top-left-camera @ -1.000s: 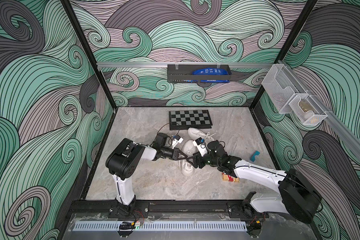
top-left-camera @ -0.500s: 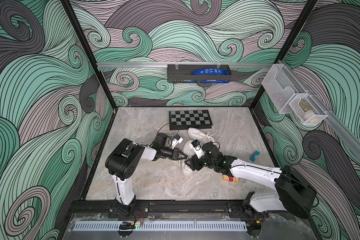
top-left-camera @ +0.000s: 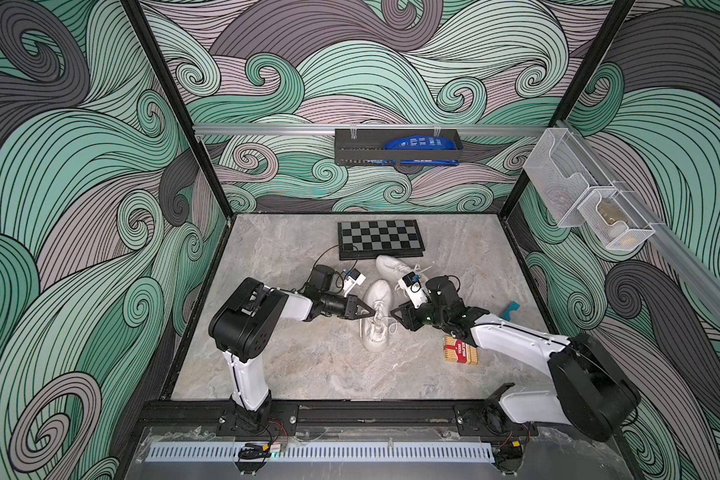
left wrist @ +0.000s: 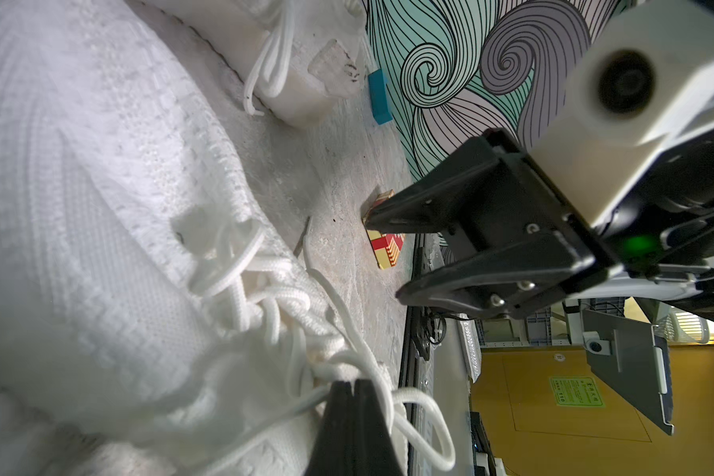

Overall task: Tie the shoes
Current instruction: Cross the shoelace with the shoelace.

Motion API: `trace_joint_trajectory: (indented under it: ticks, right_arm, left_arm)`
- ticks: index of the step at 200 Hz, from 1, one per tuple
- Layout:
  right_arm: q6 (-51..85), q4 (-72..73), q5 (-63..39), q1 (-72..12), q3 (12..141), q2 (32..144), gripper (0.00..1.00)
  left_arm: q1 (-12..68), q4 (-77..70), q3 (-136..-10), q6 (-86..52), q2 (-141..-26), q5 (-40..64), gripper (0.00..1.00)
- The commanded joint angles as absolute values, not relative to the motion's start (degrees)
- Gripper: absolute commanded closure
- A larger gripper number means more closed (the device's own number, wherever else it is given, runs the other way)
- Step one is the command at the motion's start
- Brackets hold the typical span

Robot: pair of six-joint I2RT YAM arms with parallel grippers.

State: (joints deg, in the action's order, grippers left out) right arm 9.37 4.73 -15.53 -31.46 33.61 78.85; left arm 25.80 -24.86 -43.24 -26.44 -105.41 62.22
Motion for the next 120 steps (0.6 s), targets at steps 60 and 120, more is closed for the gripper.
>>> trace_joint_trajectory:
  ticks: [60, 120]
  right_arm:
    - [2.1, 9.5, -23.1, -31.6, 34.1, 85.1, 0.53]
    - [0.9, 9.6, -25.9, -31.6, 36.4, 87.3, 0.80]
  left_arm:
    - [25.5, -23.0, -44.0, -24.3, -105.6, 64.0, 1.00]
    - [25.5, -22.0, -44.2, -23.6, -105.7, 64.6, 0.99]
